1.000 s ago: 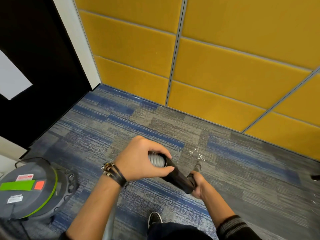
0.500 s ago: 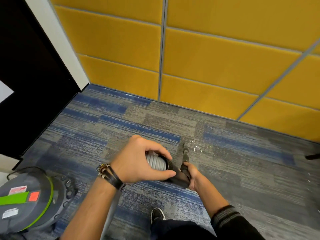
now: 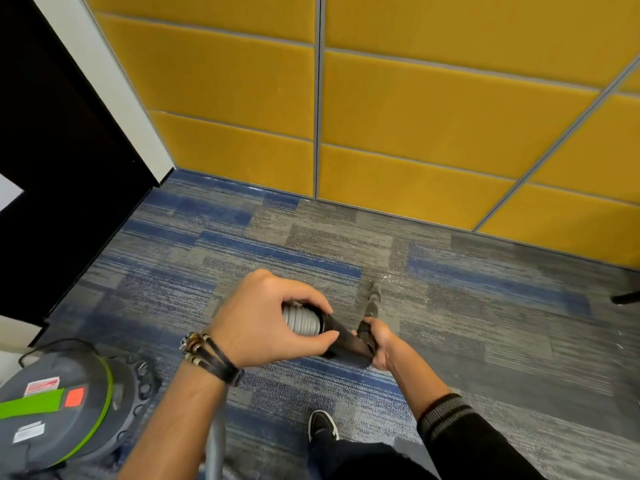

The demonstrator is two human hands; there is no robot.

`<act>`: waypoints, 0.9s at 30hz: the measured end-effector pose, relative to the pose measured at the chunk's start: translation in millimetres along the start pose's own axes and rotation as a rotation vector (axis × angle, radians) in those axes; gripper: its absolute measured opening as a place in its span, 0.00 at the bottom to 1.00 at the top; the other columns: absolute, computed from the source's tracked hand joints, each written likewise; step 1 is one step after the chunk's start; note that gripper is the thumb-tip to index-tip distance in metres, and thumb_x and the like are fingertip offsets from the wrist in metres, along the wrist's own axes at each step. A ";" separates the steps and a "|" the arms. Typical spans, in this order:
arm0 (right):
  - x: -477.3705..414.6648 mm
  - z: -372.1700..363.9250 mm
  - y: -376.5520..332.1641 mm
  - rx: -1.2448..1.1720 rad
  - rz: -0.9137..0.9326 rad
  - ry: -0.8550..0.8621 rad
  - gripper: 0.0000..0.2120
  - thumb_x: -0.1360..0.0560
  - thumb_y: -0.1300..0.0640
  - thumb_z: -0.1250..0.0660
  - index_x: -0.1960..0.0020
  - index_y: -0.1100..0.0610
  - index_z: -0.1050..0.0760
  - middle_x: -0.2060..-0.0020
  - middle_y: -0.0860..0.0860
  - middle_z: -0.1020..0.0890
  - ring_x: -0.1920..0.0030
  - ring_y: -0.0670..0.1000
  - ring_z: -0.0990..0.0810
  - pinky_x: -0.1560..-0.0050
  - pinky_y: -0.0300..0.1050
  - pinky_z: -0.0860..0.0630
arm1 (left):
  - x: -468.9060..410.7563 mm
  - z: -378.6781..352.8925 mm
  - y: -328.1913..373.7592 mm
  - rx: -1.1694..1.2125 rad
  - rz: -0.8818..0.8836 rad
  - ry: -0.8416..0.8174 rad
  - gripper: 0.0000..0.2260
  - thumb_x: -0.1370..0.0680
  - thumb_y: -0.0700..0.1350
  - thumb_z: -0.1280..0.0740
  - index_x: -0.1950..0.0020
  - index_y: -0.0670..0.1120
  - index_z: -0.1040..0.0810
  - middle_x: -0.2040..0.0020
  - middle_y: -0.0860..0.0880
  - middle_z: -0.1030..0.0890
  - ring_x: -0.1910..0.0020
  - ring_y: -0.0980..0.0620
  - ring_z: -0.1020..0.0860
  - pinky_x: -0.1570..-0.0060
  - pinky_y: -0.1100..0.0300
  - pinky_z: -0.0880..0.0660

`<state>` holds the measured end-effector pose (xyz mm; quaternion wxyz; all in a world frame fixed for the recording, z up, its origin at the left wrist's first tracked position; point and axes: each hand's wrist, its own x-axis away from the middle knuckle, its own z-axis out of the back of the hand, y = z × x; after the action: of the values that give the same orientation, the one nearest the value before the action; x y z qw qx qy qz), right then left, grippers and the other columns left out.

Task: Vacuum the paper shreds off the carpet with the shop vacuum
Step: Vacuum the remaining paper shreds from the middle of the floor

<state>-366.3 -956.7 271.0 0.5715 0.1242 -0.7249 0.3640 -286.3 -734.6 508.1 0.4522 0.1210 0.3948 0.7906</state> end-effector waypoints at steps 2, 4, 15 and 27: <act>-1.0 -2.7 4.1 -0.023 -0.010 -0.031 0.12 0.17 0.49 0.44 0.50 0.58 0.32 0.71 0.56 0.23 0.73 0.54 0.23 0.65 0.44 0.23 | 3.1 4.4 -1.1 0.019 -0.002 -0.002 0.09 0.32 0.55 0.20 0.54 0.55 0.12 0.59 0.65 0.15 0.59 0.64 0.16 0.57 0.69 0.23; -2.5 6.1 12.5 -0.055 -0.019 -0.043 0.13 0.17 0.48 0.44 0.48 0.59 0.33 0.71 0.56 0.23 0.73 0.54 0.23 0.68 0.42 0.22 | 2.3 4.8 -0.2 0.051 0.000 -0.028 0.09 0.33 0.53 0.19 0.55 0.54 0.12 0.60 0.64 0.15 0.60 0.63 0.17 0.59 0.72 0.26; -4.6 60.6 -25.2 0.016 0.014 0.056 0.13 0.17 0.49 0.42 0.46 0.60 0.33 0.68 0.58 0.22 0.71 0.56 0.23 0.68 0.45 0.21 | -33.6 -22.9 16.5 0.042 -0.072 -0.027 0.09 0.31 0.54 0.22 0.54 0.53 0.11 0.60 0.62 0.14 0.62 0.63 0.17 0.59 0.66 0.22; -14.7 3.8 -51.6 0.103 -0.025 -0.073 0.12 0.18 0.49 0.42 0.48 0.59 0.31 0.72 0.57 0.21 0.76 0.54 0.22 0.75 0.41 0.23 | -37.9 -7.9 -6.1 -0.003 0.020 0.037 0.10 0.32 0.56 0.22 0.54 0.55 0.12 0.59 0.64 0.14 0.59 0.64 0.17 0.56 0.67 0.22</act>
<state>-333.7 -999.1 277.1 0.5419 0.1756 -0.7242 0.3887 -265.6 -767.6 504.6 0.4371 0.1097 0.4007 0.7977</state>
